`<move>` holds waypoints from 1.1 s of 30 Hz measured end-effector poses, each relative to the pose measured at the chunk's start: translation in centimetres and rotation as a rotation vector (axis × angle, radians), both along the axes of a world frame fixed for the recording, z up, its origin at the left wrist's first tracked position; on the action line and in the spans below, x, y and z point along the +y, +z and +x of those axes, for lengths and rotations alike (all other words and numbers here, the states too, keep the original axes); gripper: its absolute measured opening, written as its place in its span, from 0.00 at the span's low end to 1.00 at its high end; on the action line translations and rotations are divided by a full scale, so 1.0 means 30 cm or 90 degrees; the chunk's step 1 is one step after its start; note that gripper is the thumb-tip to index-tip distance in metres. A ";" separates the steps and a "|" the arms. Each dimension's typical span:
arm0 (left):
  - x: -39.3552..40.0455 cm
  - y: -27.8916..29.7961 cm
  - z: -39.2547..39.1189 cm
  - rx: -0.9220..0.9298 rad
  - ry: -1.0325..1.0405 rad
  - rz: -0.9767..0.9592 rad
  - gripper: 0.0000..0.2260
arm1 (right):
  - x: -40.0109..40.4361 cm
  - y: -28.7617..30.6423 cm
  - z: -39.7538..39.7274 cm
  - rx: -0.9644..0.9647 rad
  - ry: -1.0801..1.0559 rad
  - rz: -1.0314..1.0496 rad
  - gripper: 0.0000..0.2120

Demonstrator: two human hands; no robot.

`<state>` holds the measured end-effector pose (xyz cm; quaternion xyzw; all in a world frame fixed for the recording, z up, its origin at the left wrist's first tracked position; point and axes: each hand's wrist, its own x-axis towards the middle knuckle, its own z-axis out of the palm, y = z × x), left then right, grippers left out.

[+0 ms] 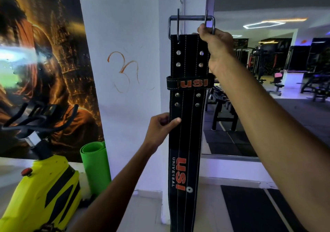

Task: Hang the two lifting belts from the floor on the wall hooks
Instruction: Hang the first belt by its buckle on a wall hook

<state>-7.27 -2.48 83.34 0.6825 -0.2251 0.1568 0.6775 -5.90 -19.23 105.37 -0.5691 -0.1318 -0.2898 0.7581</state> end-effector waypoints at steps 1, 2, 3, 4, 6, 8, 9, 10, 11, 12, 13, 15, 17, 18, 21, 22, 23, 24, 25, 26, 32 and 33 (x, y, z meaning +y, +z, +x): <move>-0.007 -0.011 -0.005 0.011 -0.006 0.002 0.07 | 0.002 0.004 -0.004 -0.004 0.007 0.008 0.06; -0.015 -0.043 -0.009 0.030 -0.015 0.007 0.06 | 0.002 0.008 -0.009 -0.009 0.014 0.014 0.07; -0.018 -0.093 -0.016 0.055 -0.021 0.017 0.06 | 0.002 0.011 -0.013 -0.011 0.016 0.019 0.08; -0.017 -0.153 -0.022 0.079 -0.026 0.034 0.07 | 0.001 0.014 -0.020 -0.012 0.016 0.023 0.08; -0.003 -0.254 -0.036 0.112 -0.037 0.079 0.07 | -0.002 0.015 -0.027 -0.014 0.015 0.029 0.08; 0.015 -0.299 -0.038 0.118 -0.036 0.110 0.07 | -0.007 0.008 -0.024 -0.012 0.011 0.031 0.08; 0.020 -0.292 -0.036 0.116 -0.034 0.108 0.08 | -0.008 0.002 -0.021 -0.009 0.006 0.030 0.08; 0.024 -0.269 -0.035 0.110 -0.030 0.101 0.08 | -0.008 -0.003 -0.020 -0.004 0.004 0.028 0.08; 0.024 -0.232 -0.035 0.094 -0.025 0.097 0.07 | -0.006 -0.009 -0.019 0.001 0.006 0.025 0.07; 0.025 -0.184 -0.032 0.067 -0.015 0.101 0.07 | -0.004 -0.015 -0.020 0.005 0.011 0.023 0.07; 0.025 -0.127 -0.028 0.038 -0.002 0.105 0.06 | -0.002 -0.020 -0.019 0.008 0.014 0.019 0.06; 0.023 0.005 -0.027 -0.014 0.027 0.081 0.06 | 0.000 -0.033 -0.021 0.015 0.017 0.011 0.06; 0.019 0.129 -0.031 -0.071 0.037 0.041 0.09 | 0.000 -0.047 -0.023 0.018 0.013 -0.001 0.07; 0.015 0.176 -0.033 -0.099 0.039 0.033 0.09 | -0.001 -0.054 -0.023 0.018 0.010 -0.004 0.07; 0.001 0.235 -0.037 -0.146 0.048 0.041 0.11 | -0.011 -0.067 -0.022 0.030 0.002 0.001 0.09; -0.002 0.234 -0.036 -0.147 0.050 0.045 0.11 | -0.016 -0.068 -0.021 0.031 0.004 0.001 0.09; -0.005 0.228 -0.033 -0.145 0.047 0.047 0.11 | -0.020 -0.068 -0.020 0.029 0.008 -0.001 0.07; -0.008 0.224 -0.031 -0.142 0.050 0.051 0.11 | -0.027 -0.069 -0.015 0.023 0.011 -0.004 0.05; -0.011 0.219 -0.027 -0.139 0.053 0.053 0.12 | -0.032 -0.072 -0.014 0.016 0.011 -0.010 0.04; -0.015 0.220 -0.025 -0.137 0.057 0.055 0.12 | -0.039 -0.074 -0.011 0.012 0.005 -0.016 0.04; -0.041 0.227 -0.028 -0.127 0.044 0.099 0.12 | -0.082 -0.098 -0.001 0.000 0.010 0.014 0.05; -0.048 0.225 -0.031 -0.126 0.038 0.102 0.12 | -0.089 -0.104 0.003 0.004 0.012 0.017 0.04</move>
